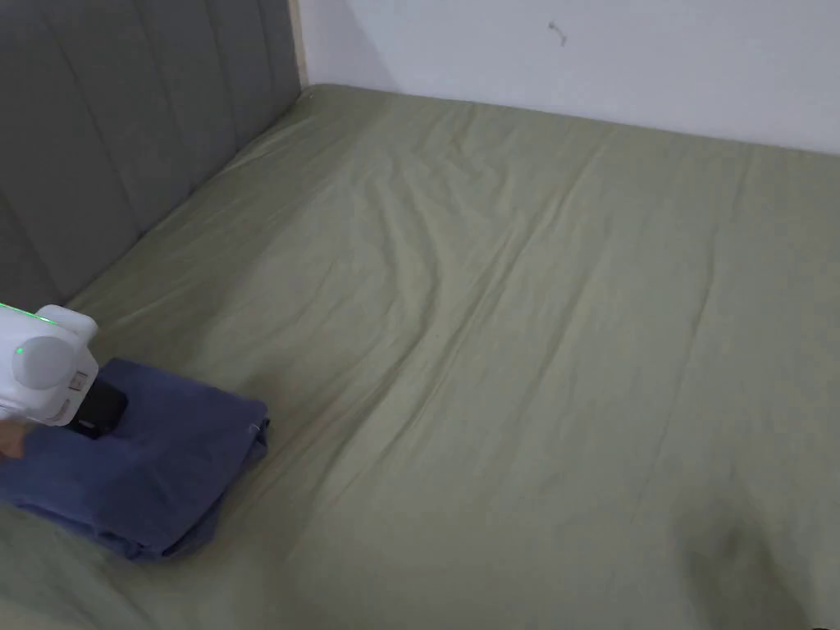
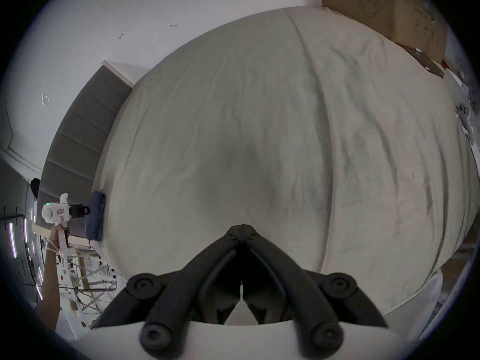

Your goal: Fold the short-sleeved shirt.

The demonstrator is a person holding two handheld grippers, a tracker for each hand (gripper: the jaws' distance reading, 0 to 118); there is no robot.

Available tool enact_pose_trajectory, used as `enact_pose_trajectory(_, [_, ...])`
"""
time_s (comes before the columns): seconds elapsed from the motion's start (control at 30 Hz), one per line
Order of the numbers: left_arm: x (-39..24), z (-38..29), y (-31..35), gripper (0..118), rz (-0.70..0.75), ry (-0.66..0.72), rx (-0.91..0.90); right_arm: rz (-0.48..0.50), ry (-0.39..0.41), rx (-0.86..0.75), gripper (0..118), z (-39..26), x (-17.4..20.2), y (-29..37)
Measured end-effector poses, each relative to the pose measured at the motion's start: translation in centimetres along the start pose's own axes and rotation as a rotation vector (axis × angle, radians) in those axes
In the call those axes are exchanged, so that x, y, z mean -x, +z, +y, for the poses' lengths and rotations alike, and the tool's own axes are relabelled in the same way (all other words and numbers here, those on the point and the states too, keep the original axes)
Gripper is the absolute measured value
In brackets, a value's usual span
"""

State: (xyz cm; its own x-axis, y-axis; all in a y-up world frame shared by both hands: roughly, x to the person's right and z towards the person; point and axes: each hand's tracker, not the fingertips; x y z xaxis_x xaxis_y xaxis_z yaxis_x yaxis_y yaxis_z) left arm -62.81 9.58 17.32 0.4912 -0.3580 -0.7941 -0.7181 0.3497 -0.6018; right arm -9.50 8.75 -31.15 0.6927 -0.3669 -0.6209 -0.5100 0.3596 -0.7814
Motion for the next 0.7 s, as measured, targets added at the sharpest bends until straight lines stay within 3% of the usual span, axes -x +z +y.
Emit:
enact_pose_trajectory(0.2, [1.0,-1.6,2.0,102,-0.308,0.324,-0.073,-0.027,-0.011,-0.003,0,0.1,-0.4,-0.1])
enact_pose_trajectory(0.27, [0.2,-2.1,3.2,93,-0.407,0.365,-0.095,-0.025,-0.002,-0.003,0,-0.1,-0.5,0.0])
enact_pose_trajectory(0.3, [-0.2,-2.4,3.8,66,-0.467,0.371,-0.103,-0.02,-0.005,-0.004,0,-0.2,-0.6,0.0])
enact_pose_trajectory(0.37, [-1.5,-3.0,5.0,0,-0.547,0.384,-0.125,-0.01,-0.018,-0.008,0,-0.4,-0.8,0.2])
enact_pose_trajectory(0.57, [-8.8,-4.3,10.5,0,-0.569,0.277,-0.189,0.023,-0.03,-0.03,0,-1.0,-1.4,1.1])
enact_pose_trajectory(0.7, [-14.5,-6.0,14.4,0,-0.526,0.239,-0.26,0.009,0.026,-0.08,0,-1.8,-1.5,2.6])
